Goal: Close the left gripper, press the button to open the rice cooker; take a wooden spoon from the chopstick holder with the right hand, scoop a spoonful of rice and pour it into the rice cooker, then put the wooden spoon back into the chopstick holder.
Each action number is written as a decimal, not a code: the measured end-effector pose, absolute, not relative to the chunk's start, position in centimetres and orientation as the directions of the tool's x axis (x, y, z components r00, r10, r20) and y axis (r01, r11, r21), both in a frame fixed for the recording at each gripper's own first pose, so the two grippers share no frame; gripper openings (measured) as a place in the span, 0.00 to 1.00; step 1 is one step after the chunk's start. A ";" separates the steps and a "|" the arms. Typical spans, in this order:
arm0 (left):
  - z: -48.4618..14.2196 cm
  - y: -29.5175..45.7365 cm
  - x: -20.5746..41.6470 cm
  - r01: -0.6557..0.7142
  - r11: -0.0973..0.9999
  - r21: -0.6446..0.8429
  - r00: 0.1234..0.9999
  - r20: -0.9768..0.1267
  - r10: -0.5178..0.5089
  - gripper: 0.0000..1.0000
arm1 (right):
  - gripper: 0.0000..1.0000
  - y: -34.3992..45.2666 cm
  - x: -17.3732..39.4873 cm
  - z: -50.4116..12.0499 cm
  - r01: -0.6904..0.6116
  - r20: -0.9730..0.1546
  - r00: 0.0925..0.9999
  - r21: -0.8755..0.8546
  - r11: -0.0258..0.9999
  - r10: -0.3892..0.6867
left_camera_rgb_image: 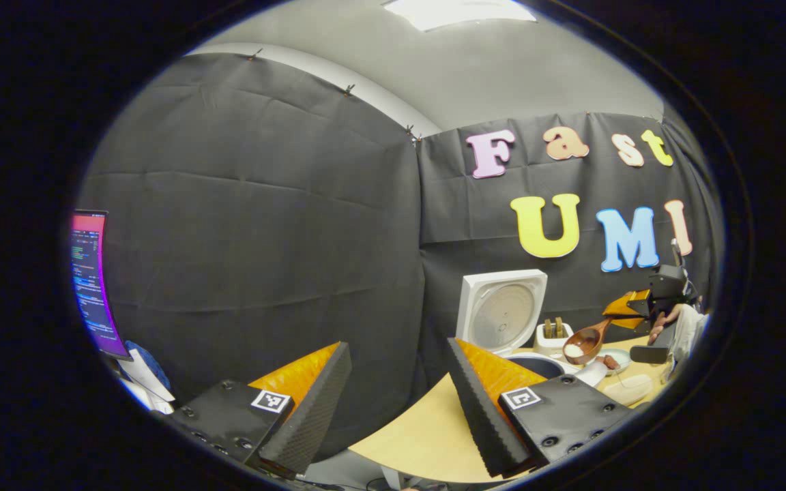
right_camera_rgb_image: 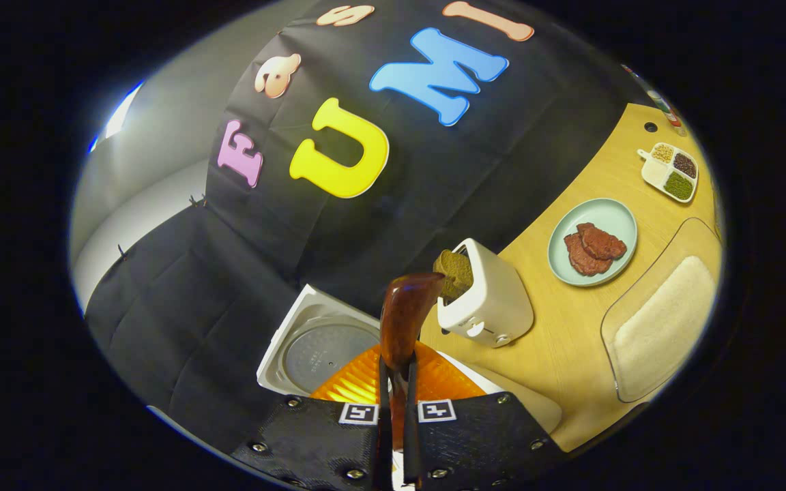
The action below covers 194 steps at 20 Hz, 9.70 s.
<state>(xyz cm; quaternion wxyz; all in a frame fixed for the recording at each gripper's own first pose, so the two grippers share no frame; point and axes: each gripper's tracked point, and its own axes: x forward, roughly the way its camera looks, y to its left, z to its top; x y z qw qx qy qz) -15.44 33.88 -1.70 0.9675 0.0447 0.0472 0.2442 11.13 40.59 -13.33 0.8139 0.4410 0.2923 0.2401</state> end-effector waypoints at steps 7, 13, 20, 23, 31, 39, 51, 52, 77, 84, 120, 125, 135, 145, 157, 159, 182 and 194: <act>-2.5 36.3 -17.5 -0.522 0.846 0.106 0.843 -0.089 0.531 0.95 | 0.06 47.8 11.0 -15.5 -0.266 -0.310 0.666 0.751 0.605 0.678; -3.3 37.4 -18.4 -0.553 0.826 0.104 0.821 -0.101 0.562 0.94 | 0.06 50.9 10.6 -17.8 -0.389 -0.392 0.641 0.575 0.720 0.660; -3.8 37.4 -17.6 -0.555 0.827 0.088 0.820 -0.112 0.562 0.96 | 0.06 51.7 10.1 -16.5 -0.609 -0.366 0.672 0.223 0.761 0.644; -4.0 36.8 -16.7 -0.542 0.836 0.087 0.828 -0.111 0.549 0.94 | 0.06 52.7 9.1 -15.0 -0.699 -0.300 0.671 0.047 0.713 0.678; -3.5 36.0 -16.0 -0.525 0.847 0.082 0.840 -0.108 0.531 0.94 | 0.06 52.2 8.1 -12.5 -0.686 -0.153 0.706 -0.387 0.616 0.691; -1.6 32.7 -12.2 -0.470 0.880 0.069 0.878 -0.065 0.474 0.99 | 0.07 44.9 10.0 -7.1 -0.607 -0.081 0.788 -0.269 0.748 0.610; 0.1 21.8 -4.7 -0.307 0.951 0.042 0.951 -0.020 0.308 0.98 | 0.07 22.3 14.1 -5.4 -0.379 -0.108 0.923 -0.080 0.922 0.370; 0.1 20.9 -4.1 -0.296 0.954 0.043 0.955 -0.018 0.297 0.99 | 0.07 20.7 14.4 -5.7 -0.359 -0.114 0.930 -0.070 0.931 0.350; 0.6 7.9 1.2 -0.226 0.968 0.107 0.972 -0.032 0.231 0.94 | 0.06 -4.0 15.6 -26.2 0.025 -0.488 0.871 0.140 0.990 0.047; 0.4 9.1 2.4 -0.246 0.965 0.093 0.967 -0.043 0.251 0.94 | 0.11 -3.6 13.2 -29.8 0.050 -0.583 0.812 0.133 0.990 0.037; 1.7 25.7 30.4 -0.368 0.926 0.089 0.913 -0.156 0.378 0.99 | 0.98 -14.4 2.4 -14.0 0.267 -0.321 0.901 -0.123 0.956 -0.293; -2.9 27.2 31.7 -0.393 0.919 0.002 0.877 -0.298 0.376 0.97 | 0.98 -14.7 1.9 -14.1 0.265 -0.330 0.896 -0.140 0.954 -0.297; -3.8 23.2 26.5 -0.354 0.933 0.061 0.894 -0.271 0.357 0.95 | 0.99 -11.7 4.5 -14.0 0.158 -0.316 0.930 -0.117 0.980 -0.188; -8.3 16.8 18.2 -0.321 0.947 0.017 0.900 -0.307 0.311 0.94 | 0.99 -10.7 7.2 -14.5 0.081 -0.298 0.949 -0.095 0.992 -0.105; -16.7 13.0 12.0 -0.289 0.957 -0.002 0.878 -0.400 0.264 0.95 | 0.99 -8.6 8.4 -15.8 -0.019 -0.325 0.946 -0.106 0.994 -0.017; -17.8 12.5 11.5 -0.283 0.959 0.017 0.874 -0.407 0.265 0.95 | 0.99 -8.3 8.4 -16.0 -0.026 -0.329 0.944 -0.103 0.994 -0.009; -5.8 5.3 9.2 -0.109 0.991 0.075 0.989 -0.095 0.116 0.96 | 0.98 -2.3 7.1 -8.9 -0.087 -0.212 0.974 -0.021 0.996 0.080; -2.1 -0.6 0.9 -0.054 0.997 0.048 0.998 -0.014 0.055 0.94 | 0.98 0.8 4.1 -4.5 -0.128 -0.076 0.989 -0.007 0.992 0.127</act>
